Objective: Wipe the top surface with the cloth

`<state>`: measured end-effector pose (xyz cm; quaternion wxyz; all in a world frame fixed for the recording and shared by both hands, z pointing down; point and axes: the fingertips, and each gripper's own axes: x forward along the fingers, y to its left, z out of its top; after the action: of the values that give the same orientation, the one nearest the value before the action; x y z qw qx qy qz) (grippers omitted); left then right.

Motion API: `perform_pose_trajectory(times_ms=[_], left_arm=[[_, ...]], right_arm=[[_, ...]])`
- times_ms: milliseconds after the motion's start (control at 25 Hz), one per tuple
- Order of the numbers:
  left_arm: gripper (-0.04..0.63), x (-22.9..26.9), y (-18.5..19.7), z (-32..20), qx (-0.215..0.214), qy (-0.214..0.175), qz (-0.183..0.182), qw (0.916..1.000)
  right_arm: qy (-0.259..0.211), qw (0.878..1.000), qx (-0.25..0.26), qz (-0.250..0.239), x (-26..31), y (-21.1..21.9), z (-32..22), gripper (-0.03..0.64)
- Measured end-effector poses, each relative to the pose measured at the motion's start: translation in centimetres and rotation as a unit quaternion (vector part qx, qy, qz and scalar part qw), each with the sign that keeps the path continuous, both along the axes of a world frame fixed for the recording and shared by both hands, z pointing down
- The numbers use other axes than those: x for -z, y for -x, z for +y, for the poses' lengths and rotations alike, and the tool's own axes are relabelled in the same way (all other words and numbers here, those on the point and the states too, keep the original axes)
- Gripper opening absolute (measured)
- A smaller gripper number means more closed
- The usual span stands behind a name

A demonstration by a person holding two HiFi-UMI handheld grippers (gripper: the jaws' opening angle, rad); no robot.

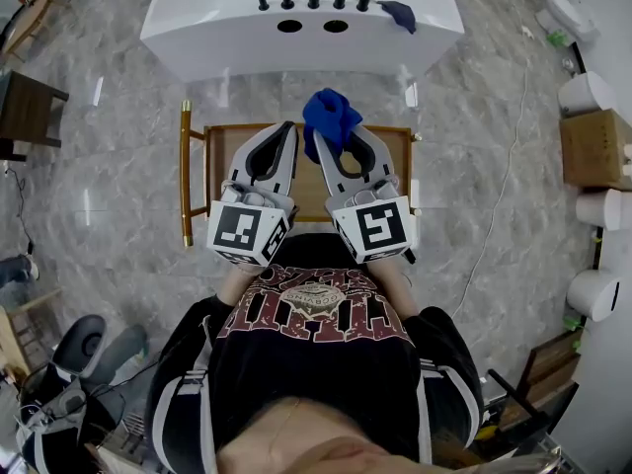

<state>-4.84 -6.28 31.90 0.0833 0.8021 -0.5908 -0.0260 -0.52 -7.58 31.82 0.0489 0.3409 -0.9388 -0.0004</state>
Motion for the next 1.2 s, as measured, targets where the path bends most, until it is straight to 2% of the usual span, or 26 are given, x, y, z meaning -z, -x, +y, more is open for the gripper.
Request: perform_pose_trajectory(times_ms=[360,1200], left_arm=[[0.048,0.5,-0.7,-0.4,-0.001,-0.003,-0.015,0.9999],[0.048,0.3,-1.8,-1.1,-0.013,0.002,-0.019,0.9997]], right_arm=[[-0.003,1.0,0.003,-0.011,0.4,-0.2,-0.4,0.086],[0.005,1.0,-0.002,-0.014,0.0,-0.6,-1.2,0.086]])
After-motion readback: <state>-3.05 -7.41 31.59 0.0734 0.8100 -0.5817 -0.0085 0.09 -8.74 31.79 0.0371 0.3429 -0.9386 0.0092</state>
